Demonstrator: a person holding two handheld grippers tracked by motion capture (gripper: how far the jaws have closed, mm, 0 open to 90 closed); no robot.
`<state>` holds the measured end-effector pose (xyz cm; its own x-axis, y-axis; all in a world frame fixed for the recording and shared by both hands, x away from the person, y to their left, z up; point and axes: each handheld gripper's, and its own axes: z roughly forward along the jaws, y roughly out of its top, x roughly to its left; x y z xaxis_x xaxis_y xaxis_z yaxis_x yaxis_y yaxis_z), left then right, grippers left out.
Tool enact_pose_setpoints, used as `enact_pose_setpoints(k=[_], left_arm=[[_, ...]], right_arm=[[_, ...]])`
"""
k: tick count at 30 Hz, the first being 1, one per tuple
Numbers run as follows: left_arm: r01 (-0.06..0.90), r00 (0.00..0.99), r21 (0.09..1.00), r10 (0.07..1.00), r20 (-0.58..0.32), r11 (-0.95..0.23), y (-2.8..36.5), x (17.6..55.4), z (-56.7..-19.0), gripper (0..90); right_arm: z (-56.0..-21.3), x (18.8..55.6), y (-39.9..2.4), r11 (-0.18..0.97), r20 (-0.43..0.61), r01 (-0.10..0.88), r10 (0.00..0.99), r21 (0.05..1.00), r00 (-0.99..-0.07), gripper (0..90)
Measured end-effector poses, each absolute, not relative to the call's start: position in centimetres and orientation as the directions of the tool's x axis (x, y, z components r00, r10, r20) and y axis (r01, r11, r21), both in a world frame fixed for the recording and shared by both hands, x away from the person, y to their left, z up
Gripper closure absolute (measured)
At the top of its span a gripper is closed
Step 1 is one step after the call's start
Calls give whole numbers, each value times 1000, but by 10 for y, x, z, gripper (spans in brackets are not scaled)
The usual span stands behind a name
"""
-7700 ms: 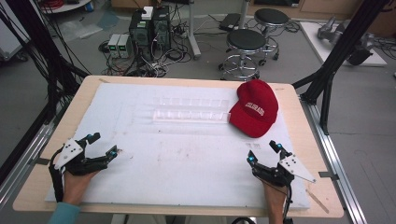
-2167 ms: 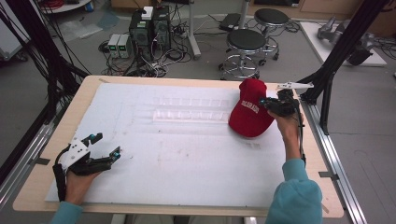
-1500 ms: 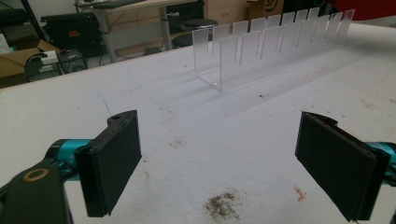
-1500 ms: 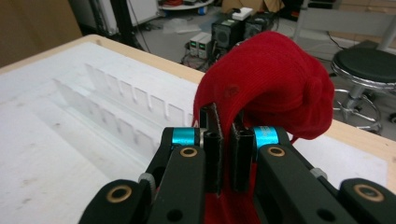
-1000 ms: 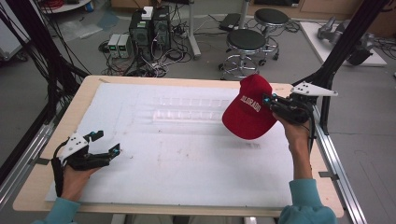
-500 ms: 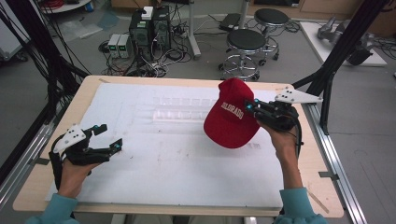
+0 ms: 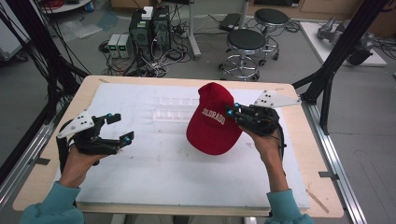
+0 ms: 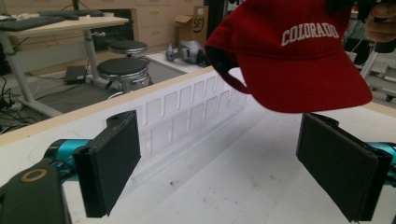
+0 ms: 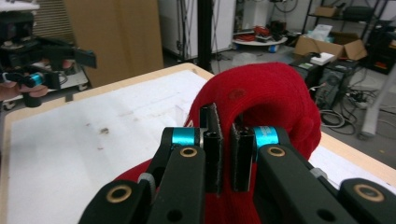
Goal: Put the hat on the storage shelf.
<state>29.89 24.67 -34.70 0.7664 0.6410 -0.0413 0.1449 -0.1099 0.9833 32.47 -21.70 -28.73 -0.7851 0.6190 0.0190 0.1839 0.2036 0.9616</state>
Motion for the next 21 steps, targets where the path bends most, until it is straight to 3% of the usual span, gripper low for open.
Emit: enact_pose_setpoints(k=[14,21], left_arm=[[123,800,977,601,5,-172,203,311,-314,148],[154,812,971,583,-20,-181,183,319,-308,147]], right_arm=[[-291,325,-185,224,11,172,578,959,-816,865],[-294,324,-170,239,9,173,561,955,-828,865]])
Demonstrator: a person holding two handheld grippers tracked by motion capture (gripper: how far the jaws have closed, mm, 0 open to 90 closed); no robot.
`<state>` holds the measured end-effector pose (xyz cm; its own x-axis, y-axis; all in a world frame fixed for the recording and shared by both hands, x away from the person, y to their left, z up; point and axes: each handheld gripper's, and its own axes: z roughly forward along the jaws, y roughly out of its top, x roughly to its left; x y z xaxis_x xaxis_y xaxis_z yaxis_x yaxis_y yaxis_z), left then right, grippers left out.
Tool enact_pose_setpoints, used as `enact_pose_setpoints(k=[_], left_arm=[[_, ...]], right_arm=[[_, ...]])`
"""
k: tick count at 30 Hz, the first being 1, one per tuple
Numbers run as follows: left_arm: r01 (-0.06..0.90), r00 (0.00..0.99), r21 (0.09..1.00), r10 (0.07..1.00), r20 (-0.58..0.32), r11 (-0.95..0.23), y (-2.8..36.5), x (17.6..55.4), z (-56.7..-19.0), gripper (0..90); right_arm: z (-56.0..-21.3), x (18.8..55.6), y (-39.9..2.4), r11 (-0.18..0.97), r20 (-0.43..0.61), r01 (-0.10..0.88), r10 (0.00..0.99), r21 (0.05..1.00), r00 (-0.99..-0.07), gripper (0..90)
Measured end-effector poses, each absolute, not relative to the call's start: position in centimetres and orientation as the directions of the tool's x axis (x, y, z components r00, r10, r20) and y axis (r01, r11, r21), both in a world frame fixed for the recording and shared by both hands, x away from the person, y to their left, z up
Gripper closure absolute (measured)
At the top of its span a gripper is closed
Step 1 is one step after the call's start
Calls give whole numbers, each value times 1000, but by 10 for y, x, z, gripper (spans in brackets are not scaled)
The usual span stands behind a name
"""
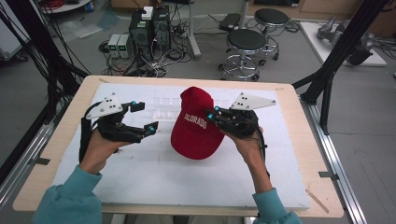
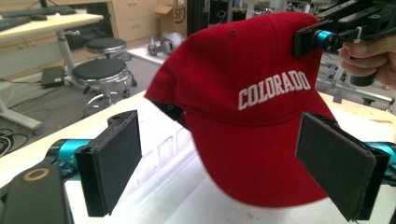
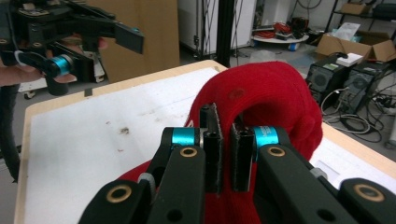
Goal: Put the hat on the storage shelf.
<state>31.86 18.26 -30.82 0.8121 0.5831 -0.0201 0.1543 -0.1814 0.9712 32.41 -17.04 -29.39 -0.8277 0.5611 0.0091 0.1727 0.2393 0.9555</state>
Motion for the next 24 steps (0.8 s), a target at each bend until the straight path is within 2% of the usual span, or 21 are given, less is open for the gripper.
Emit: enact_pose_setpoints(k=[16,24], left_arm=[[209,837,956,542,-67,-205,138,333,-304,142],[232,839,946,539,-77,-226,129,338,-307,143]], right_arm=[[-298,323,-144,261,-2,155,516,953,-857,865],[-298,320,-136,265,-6,145,496,953,-868,865]])
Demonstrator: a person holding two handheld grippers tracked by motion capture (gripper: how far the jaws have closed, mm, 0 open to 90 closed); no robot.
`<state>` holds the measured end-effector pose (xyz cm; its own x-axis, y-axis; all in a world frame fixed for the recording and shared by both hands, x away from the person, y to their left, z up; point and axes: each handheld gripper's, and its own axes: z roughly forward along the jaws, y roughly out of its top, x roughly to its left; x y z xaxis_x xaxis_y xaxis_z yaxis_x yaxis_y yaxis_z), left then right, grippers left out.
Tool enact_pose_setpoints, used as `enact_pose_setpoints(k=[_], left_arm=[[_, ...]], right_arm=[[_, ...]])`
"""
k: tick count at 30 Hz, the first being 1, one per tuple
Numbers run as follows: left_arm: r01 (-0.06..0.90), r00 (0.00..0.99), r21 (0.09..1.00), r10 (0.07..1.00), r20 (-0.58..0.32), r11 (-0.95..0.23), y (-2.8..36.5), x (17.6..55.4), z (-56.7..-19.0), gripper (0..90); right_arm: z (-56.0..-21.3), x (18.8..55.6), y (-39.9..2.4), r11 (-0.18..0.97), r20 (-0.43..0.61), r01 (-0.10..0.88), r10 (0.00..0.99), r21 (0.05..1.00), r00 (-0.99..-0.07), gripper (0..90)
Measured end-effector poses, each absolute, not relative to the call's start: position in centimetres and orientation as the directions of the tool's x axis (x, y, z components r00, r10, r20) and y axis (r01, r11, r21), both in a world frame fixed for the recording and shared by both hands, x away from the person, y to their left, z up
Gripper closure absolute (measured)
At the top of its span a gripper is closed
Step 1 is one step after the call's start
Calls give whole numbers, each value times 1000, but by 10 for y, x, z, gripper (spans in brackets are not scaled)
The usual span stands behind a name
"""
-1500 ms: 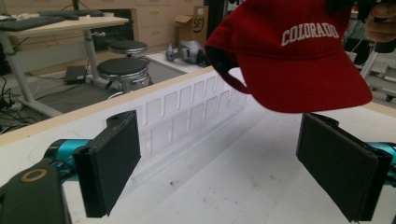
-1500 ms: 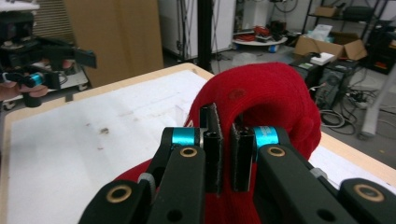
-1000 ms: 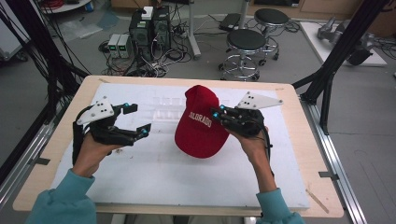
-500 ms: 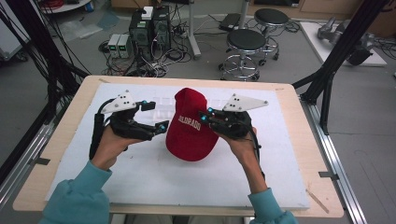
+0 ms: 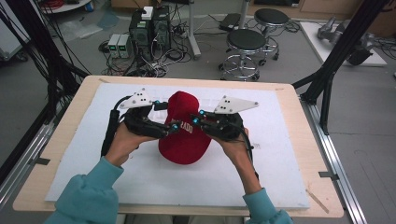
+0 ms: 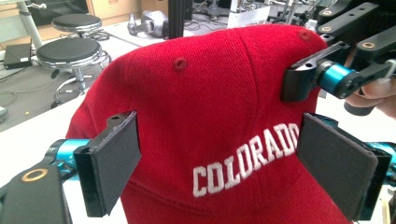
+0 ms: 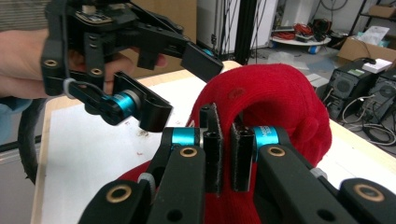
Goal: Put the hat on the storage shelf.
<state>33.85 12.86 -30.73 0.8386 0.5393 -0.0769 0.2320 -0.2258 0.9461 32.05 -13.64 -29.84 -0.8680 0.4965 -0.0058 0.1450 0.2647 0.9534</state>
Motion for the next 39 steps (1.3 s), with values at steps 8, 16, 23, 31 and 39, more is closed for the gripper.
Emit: enact_pose_setpoints(k=[8,16,23,31,39], left_arm=[[264,838,932,538,-94,-249,123,345,-312,156],[282,854,927,506,-125,-247,126,347,-311,224],[282,878,927,457,-145,-248,129,347,-311,370],[270,891,928,432,-140,-256,128,345,-310,508],[252,902,931,413,-126,-265,128,343,-309,674]], right_arm=[[-296,318,-128,259,-4,132,466,957,-885,865],[-295,317,-122,272,-16,121,452,955,-892,865],[-294,316,-120,273,-25,110,448,956,-894,865],[-295,317,-120,277,-30,110,457,955,-889,865],[-296,319,-120,275,-33,110,466,955,-884,865]])
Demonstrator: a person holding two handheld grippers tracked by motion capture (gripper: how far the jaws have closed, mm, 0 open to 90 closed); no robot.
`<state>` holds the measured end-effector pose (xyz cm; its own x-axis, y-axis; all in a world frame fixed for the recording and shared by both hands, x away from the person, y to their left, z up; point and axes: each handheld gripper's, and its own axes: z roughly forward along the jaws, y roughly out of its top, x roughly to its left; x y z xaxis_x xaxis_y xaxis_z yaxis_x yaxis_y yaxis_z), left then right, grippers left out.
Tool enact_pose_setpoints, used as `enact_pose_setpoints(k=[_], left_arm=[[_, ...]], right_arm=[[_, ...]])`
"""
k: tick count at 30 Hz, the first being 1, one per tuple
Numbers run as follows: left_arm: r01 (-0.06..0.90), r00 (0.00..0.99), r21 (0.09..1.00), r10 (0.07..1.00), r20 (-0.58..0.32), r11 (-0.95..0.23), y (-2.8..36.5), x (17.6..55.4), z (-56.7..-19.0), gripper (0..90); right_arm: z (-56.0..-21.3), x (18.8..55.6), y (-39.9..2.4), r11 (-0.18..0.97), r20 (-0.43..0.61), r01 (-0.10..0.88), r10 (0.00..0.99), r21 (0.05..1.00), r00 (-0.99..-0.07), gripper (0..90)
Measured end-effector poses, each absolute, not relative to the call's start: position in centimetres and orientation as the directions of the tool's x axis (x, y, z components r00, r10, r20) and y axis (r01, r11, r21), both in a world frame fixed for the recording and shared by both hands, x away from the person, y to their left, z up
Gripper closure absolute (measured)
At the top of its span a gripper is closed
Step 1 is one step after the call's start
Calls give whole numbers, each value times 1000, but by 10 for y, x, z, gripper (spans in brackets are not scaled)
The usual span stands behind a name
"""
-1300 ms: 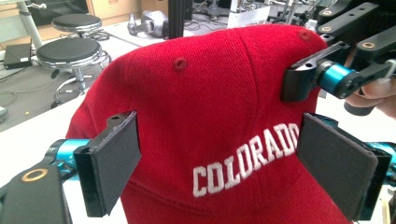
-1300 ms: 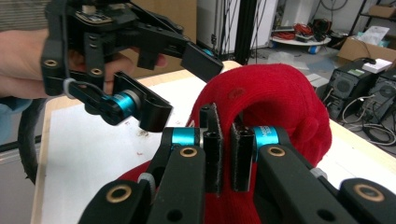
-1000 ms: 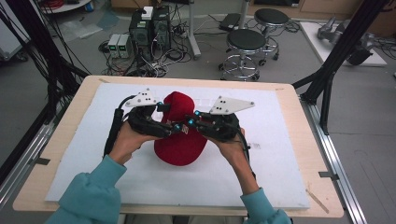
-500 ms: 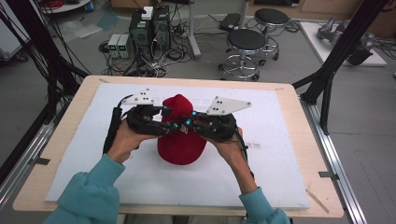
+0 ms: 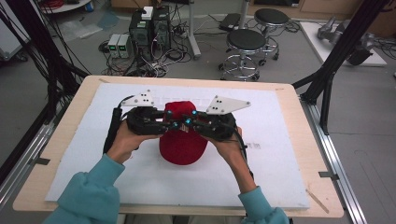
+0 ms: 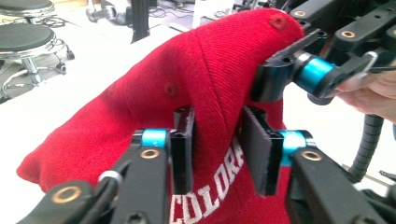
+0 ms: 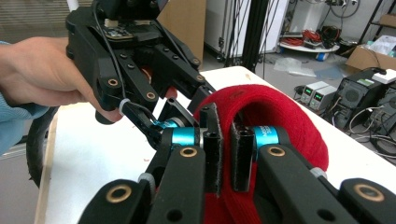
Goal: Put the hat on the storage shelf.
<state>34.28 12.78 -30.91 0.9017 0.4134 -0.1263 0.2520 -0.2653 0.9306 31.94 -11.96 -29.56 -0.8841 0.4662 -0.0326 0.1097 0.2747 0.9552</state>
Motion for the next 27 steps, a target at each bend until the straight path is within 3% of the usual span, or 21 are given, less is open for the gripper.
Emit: enact_pose_setpoints(k=[5,12,16,21,25,27], left_arm=[[258,901,930,412,-134,-263,130,341,-307,804],[256,900,928,416,-128,-269,131,340,-306,841],[251,901,931,415,-124,-266,131,339,-306,849],[248,897,932,427,-118,-264,132,338,-305,849],[250,893,932,434,-119,-260,136,339,-304,851],[247,893,933,436,-114,-262,137,337,-303,852]], right_arm=[[-296,321,-121,275,-29,118,475,954,-879,858],[-298,323,-120,265,-20,121,473,957,-881,848],[-297,323,-121,253,-17,117,474,960,-881,790],[-298,322,-122,254,-23,118,490,960,-872,610],[-298,322,-123,242,-5,140,513,960,-858,355],[-299,324,-126,240,13,164,530,957,-848,300]])
